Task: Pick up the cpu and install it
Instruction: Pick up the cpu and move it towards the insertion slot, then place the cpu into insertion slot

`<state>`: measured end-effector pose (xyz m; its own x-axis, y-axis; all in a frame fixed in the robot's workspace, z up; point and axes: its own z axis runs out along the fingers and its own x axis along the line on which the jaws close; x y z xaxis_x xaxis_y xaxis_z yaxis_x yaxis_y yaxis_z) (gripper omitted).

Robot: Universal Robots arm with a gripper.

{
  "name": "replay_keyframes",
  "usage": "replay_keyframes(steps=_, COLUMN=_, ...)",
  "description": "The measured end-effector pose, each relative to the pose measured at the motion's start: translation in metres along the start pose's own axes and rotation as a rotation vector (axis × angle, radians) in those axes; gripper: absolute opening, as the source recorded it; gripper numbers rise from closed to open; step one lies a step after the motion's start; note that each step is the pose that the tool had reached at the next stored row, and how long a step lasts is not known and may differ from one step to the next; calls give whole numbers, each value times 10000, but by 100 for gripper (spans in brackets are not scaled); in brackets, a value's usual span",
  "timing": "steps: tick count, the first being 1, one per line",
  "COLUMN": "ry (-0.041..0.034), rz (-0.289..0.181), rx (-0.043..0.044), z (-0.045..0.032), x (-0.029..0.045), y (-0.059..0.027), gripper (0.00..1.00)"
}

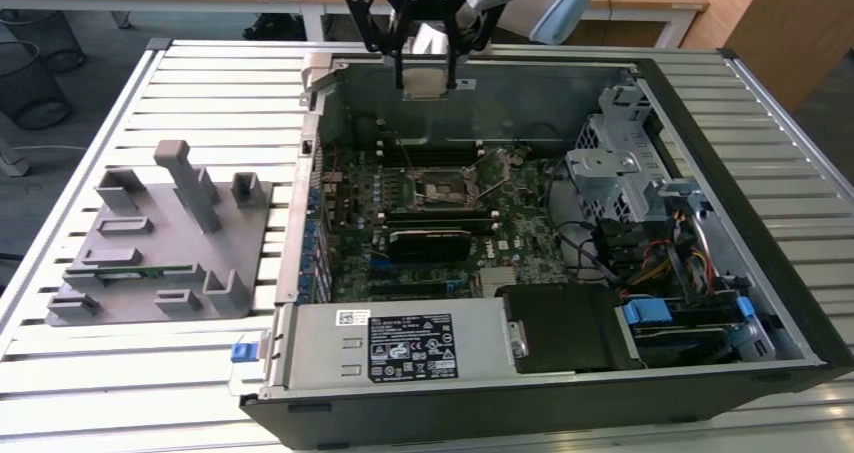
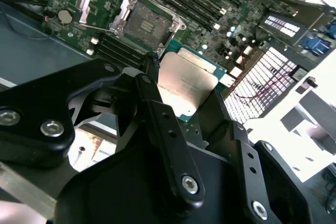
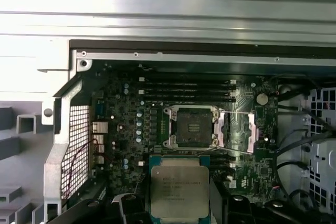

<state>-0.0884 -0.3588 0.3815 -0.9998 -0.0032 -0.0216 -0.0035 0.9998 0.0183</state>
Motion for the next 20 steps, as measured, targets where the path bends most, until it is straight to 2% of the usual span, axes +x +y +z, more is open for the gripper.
replay_keyframes(steps=5, ry=1, rz=0, rx=3, z=1, x=-81, y=31, gripper=54)
replay_keyframes(steps=20, ry=1, rz=0, rx=1, z=2, x=-81, y=32, gripper=54)
